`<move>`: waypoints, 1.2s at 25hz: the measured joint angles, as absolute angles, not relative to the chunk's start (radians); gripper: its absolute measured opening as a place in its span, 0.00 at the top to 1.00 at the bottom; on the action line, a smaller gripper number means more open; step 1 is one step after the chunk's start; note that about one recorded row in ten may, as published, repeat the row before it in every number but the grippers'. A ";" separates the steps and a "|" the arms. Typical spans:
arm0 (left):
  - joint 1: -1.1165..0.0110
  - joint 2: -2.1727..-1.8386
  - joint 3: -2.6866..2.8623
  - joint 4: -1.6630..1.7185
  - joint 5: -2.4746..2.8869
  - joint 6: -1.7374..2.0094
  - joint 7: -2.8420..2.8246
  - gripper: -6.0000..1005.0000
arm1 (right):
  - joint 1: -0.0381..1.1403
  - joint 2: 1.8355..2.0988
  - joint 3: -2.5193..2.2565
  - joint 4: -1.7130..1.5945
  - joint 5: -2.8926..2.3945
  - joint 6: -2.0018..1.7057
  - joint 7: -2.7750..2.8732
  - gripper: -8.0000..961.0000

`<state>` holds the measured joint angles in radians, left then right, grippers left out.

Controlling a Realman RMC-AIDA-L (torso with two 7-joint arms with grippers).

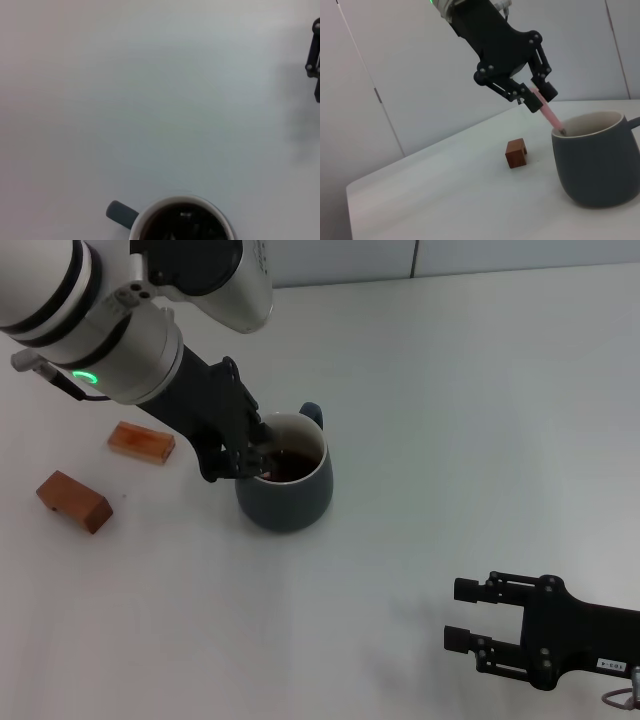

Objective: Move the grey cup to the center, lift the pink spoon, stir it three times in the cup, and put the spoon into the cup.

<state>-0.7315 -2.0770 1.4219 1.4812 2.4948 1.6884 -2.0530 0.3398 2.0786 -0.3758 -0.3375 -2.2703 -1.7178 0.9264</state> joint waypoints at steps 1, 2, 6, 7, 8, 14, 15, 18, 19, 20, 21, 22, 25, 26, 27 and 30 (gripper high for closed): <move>-0.729 -2.077 1.422 1.481 2.494 1.682 -2.054 0.80 | 0.340 2.079 -0.376 -0.337 -2.270 -1.718 0.926 0.34; -0.726 -2.077 1.423 1.481 2.494 1.675 -2.056 0.80 | 0.340 2.079 -0.376 -0.337 -2.270 -1.718 0.927 0.34; -0.718 -2.076 1.425 1.483 2.485 1.667 -2.059 0.67 | 0.339 2.079 -0.376 -0.337 -2.270 -1.719 0.927 0.34; -0.713 -2.076 1.419 1.489 2.468 1.664 -2.055 0.64 | 0.339 2.079 -0.376 -0.337 -2.270 -1.719 0.927 0.34; -0.709 -2.075 1.412 1.496 2.454 1.661 -2.051 0.61 | 0.339 2.079 -0.376 -0.337 -2.270 -1.719 0.927 0.34; -0.606 -2.070 1.185 1.503 2.084 1.526 -1.939 0.36 | 0.339 2.078 -0.376 -0.338 -2.270 -1.719 0.927 0.34; -0.579 -2.069 1.123 1.470 1.973 1.498 -1.901 0.35 | 0.340 2.078 -0.376 -0.337 -2.269 -1.719 0.927 0.34; -0.524 -2.061 0.969 1.332 1.729 1.482 -1.809 0.31 | 0.336 2.079 -0.375 -0.337 -2.266 -1.719 0.926 0.34; -0.513 -2.056 0.921 1.275 1.670 1.497 -1.784 0.30 | 0.335 2.079 -0.374 -0.337 -2.266 -1.719 0.925 0.34; -0.505 -2.049 0.874 1.222 1.632 1.520 -1.762 0.29 | 0.334 2.078 -0.372 -0.338 -2.265 -1.718 0.923 0.34; -0.498 -2.042 0.840 1.178 1.605 1.544 -1.744 0.28 | 0.333 2.079 -0.371 -0.337 -2.265 -1.718 0.922 0.34; -0.491 -2.030 0.813 1.135 1.604 1.568 -1.729 0.27 | 0.333 2.079 -0.369 -0.337 -2.265 -1.716 0.921 0.34; -0.452 -1.981 0.782 1.002 1.611 1.643 -1.678 0.25 | 0.332 2.078 -0.367 -0.337 -2.264 -1.711 0.919 0.34; -0.452 -1.981 0.782 1.002 1.611 1.643 -1.678 0.25 | 0.332 2.079 -0.367 -0.337 -2.264 -1.709 0.918 0.34; -0.430 -1.962 0.782 0.961 1.613 1.663 -1.655 0.24 | 0.332 2.079 -0.366 -0.337 -2.264 -1.708 0.918 0.34; -0.365 -1.939 0.779 0.907 1.640 1.687 -1.592 0.24 | 0.333 2.079 -0.367 -0.337 -2.264 -1.704 0.917 0.34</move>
